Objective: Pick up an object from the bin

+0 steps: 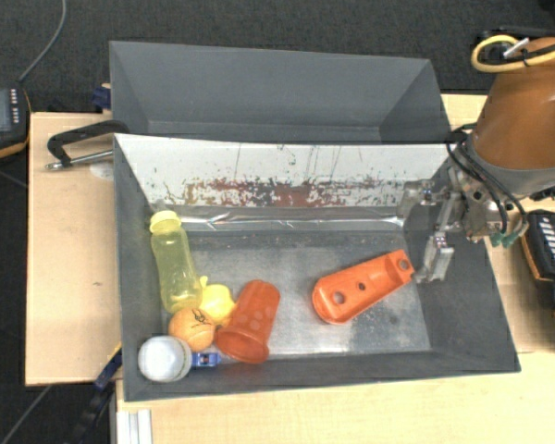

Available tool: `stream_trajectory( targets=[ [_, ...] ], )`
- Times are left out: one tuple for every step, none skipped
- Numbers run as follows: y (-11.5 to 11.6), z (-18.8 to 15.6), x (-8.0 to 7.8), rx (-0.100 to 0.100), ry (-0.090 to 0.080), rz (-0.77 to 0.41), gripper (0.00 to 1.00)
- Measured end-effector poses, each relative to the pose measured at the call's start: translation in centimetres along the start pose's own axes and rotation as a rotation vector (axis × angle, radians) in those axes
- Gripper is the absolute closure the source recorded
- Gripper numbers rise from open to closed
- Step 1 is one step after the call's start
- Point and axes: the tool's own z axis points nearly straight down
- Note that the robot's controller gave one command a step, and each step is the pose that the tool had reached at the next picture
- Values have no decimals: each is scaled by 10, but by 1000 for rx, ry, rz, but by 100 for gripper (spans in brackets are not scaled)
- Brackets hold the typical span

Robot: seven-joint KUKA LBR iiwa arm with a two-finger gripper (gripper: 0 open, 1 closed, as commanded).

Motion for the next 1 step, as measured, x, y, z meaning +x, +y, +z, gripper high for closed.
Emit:
stream_trajectory(
  targets=[
    [0,-5,-2,1,-9,-2,0]
  ],
)
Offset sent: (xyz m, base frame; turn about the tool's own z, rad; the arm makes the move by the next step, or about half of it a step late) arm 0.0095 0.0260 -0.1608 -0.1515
